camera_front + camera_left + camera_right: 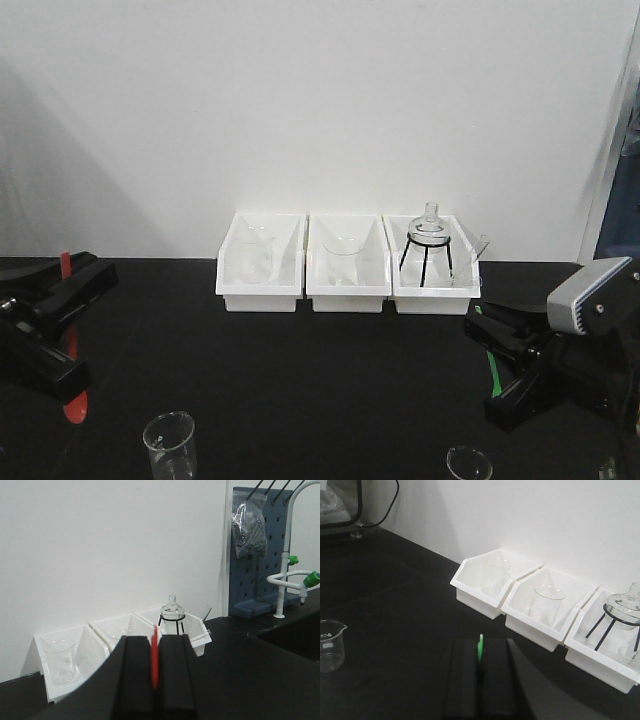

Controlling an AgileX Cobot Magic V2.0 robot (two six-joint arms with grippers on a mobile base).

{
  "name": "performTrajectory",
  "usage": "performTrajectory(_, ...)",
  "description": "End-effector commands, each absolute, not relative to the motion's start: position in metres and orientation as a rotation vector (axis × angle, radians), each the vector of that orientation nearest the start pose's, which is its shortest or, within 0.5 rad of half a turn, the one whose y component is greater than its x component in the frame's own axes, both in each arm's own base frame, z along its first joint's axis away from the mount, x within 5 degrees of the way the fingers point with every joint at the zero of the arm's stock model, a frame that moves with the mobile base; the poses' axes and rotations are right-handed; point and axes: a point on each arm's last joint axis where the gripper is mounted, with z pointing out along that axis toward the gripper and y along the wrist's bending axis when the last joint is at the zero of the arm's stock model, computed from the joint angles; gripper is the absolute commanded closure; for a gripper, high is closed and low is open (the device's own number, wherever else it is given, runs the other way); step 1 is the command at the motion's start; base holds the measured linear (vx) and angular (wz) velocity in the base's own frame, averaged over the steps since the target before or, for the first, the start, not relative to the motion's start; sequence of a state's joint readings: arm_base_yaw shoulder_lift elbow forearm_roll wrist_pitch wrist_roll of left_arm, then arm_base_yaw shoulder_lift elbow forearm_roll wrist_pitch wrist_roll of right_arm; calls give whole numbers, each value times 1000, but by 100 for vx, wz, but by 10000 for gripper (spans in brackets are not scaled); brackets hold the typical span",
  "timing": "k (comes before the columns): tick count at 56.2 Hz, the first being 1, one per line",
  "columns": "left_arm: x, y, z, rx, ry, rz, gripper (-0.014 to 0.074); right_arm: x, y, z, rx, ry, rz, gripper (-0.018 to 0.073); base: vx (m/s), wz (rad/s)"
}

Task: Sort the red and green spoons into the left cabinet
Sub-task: 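Lift both spoons up out of their beakers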

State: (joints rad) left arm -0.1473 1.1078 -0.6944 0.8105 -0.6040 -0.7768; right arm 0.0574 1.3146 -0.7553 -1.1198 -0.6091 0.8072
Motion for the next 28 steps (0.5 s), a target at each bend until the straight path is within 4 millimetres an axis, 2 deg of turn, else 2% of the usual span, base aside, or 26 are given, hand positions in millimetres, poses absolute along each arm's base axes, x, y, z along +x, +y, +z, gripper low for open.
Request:
performTrajectory(1, 222, -72, 362, 385, 1329, -528, 603, 269, 63, 320, -611, 1517, 373, 568, 0, 0)
performTrajectory(28, 222, -72, 361, 385, 1329, -527, 603, 269, 63, 320, -611, 1517, 373, 568, 0, 0)
